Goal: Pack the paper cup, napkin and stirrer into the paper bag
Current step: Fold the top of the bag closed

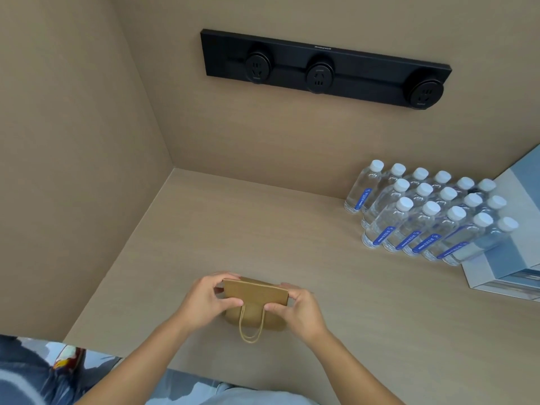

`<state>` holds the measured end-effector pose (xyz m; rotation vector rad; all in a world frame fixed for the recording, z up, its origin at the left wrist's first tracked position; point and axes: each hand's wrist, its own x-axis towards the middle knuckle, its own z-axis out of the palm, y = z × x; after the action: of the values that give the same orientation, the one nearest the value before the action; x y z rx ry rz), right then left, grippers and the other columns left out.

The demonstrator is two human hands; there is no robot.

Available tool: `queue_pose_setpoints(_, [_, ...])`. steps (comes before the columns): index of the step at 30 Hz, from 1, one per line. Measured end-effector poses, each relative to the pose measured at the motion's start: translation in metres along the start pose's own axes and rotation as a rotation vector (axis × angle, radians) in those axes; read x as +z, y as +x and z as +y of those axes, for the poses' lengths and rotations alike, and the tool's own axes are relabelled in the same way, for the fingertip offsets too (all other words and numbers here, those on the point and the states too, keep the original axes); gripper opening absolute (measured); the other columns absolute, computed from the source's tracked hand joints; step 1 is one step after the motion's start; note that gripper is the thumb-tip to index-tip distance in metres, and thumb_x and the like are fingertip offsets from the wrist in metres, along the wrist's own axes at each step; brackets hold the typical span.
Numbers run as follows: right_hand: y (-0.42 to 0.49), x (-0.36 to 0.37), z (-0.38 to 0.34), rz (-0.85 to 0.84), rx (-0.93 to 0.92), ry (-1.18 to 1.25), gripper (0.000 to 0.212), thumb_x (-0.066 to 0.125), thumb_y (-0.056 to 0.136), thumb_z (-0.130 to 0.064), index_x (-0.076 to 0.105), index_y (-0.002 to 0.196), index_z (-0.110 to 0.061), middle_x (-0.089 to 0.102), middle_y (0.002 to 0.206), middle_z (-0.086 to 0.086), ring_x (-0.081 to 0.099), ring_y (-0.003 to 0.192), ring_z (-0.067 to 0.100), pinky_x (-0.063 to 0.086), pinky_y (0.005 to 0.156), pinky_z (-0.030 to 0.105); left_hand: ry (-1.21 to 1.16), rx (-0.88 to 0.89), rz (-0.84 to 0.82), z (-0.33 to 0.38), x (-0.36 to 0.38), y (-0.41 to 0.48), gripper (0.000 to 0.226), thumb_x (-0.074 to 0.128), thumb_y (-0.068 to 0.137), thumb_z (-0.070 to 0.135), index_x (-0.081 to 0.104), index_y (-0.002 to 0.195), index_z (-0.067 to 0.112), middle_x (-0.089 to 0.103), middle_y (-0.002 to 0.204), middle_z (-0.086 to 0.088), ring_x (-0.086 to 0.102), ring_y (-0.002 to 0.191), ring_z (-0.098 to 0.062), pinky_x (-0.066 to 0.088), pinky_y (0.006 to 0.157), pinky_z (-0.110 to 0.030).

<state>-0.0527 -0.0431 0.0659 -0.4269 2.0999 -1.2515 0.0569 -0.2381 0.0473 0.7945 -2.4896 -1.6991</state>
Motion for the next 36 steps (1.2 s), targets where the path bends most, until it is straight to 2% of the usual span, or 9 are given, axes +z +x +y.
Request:
queue_pose_setpoints(2, [0.004,-0.001,0.004,-0.035,-0.014,0.038,0.03,0.085,0.07,-0.007,0.079,0.081,-0.034,0.073,0.095,-0.012,0.062,0.088,-0.016,0.046,0.082,0.008,-0.067,-0.033,-0.016,-0.005,0.002,0.003,0.04,0.088,0.063,0.008,0.074,0.099,0.019,0.064,0.125,0.005,0.062,0.115,-0.009,0.052,0.095,-0.023])
queue_pose_setpoints(4, [0.009,-0.001,0.009,-0.052,0.035,0.123,0.021,0.084,0.071,-0.004,0.08,0.091,-0.009,0.063,0.129,0.006,0.058,0.118,0.005,0.047,0.092,0.013,-0.171,-0.102,-0.027,-0.008,0.004,0.004,0.044,0.087,0.065,0.004,0.071,0.103,0.019,0.064,0.123,0.002,0.065,0.113,-0.015,0.053,0.086,-0.017])
queue_pose_setpoints(7, [0.011,-0.003,0.007,-0.076,0.215,0.332,0.024,0.083,0.07,0.003,0.079,0.093,-0.003,0.043,0.145,0.008,0.039,0.141,0.022,0.044,0.109,0.042,-0.333,-0.211,-0.031,-0.009,0.009,0.008,0.059,0.085,0.066,-0.002,0.063,0.119,0.013,0.075,0.105,0.001,0.073,0.093,-0.012,0.058,0.072,-0.021])
queue_pose_setpoints(12, [0.02,-0.016,0.004,-0.189,0.344,0.472,0.03,0.074,0.075,0.011,0.073,0.103,0.003,0.068,0.119,0.028,0.068,0.103,0.039,0.053,0.097,0.051,-0.424,-0.206,-0.091,0.0,0.01,0.014,0.037,0.083,0.07,0.006,0.075,0.098,0.028,0.077,0.106,0.004,0.074,0.093,-0.02,0.059,0.071,-0.026])
queue_pose_setpoints(22, [0.042,-0.033,0.009,-0.118,0.306,0.567,0.029,0.072,0.073,0.016,0.072,0.102,0.01,0.043,0.147,0.026,0.052,0.129,0.041,0.042,0.109,0.055,-0.521,-0.226,-0.09,0.019,0.027,0.041,0.05,0.078,0.074,-0.003,0.063,0.111,0.027,0.077,0.103,0.011,0.075,0.091,-0.018,0.058,0.068,-0.026])
queue_pose_setpoints(25, [0.061,-0.051,-0.01,-0.081,0.27,0.588,0.022,0.069,0.075,0.018,0.074,0.091,0.004,0.063,0.123,0.029,0.069,0.1,0.035,0.052,0.098,0.048,-0.502,-0.16,-0.081,0.042,0.025,0.068,0.044,0.075,0.075,-0.006,0.066,0.111,0.017,0.075,0.111,-0.005,0.074,0.089,-0.016,0.058,0.069,-0.025])
queue_pose_setpoints(28, [0.091,-0.074,-0.035,-0.059,0.231,0.562,0.024,0.067,0.077,0.018,0.073,0.094,0.002,0.075,0.09,0.017,0.073,0.073,0.024,0.059,0.079,0.038,-0.487,-0.08,-0.061,0.074,0.022,0.103,0.05,0.071,0.077,-0.009,0.064,0.113,0.024,0.069,0.116,-0.006,0.07,0.094,-0.014,0.058,0.079,-0.027])
queue_pose_setpoints(31, [0.125,-0.095,-0.06,-0.02,0.228,0.562,0.028,0.068,0.076,0.018,0.069,0.101,0.006,0.077,0.081,0.012,0.073,0.072,0.024,0.062,0.074,0.037,-0.487,-0.037,-0.03,0.102,0.019,0.14,0.053,0.068,0.078,-0.01,0.061,0.117,0.025,0.066,0.121,-0.009,0.064,0.107,-0.02,0.054,0.094,-0.038])
queue_pose_setpoints(36, [0.181,-0.12,-0.089,0.004,0.199,0.539,0.032,0.069,0.076,0.018,0.069,0.105,0.005,0.074,0.09,0.015,0.07,0.083,0.03,0.056,0.09,0.046,-0.5,-0.071,0.007,0.13,0.014,0.201,0.051,0.068,0.08,-0.008,0.059,0.119,0.024,0.064,0.125,-0.009,0.063,0.114,-0.028,0.051,0.095,-0.043])
